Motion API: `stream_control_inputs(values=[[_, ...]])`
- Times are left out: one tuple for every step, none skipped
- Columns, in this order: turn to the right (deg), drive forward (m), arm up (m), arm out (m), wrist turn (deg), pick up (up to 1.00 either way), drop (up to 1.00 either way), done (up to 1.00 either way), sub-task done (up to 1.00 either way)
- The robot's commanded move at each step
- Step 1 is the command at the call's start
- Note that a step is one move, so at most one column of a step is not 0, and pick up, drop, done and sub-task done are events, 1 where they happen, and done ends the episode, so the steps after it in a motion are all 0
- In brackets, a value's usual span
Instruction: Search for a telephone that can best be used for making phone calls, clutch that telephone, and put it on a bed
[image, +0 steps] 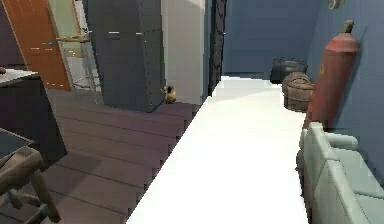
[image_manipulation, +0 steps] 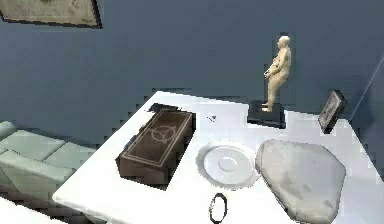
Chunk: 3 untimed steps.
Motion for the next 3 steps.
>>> stream_control_inputs(values=[[-6.0,0.0,0.0,0.0,0.0,0.0,0.0,0.0,0.0],[45.0,0.0,0.0,0.0,0.0,0.0,0.0,0.0,0.0],[45.0,0.0,0.0,0.0,0.0,0.0,0.0,0.0,0.0]])
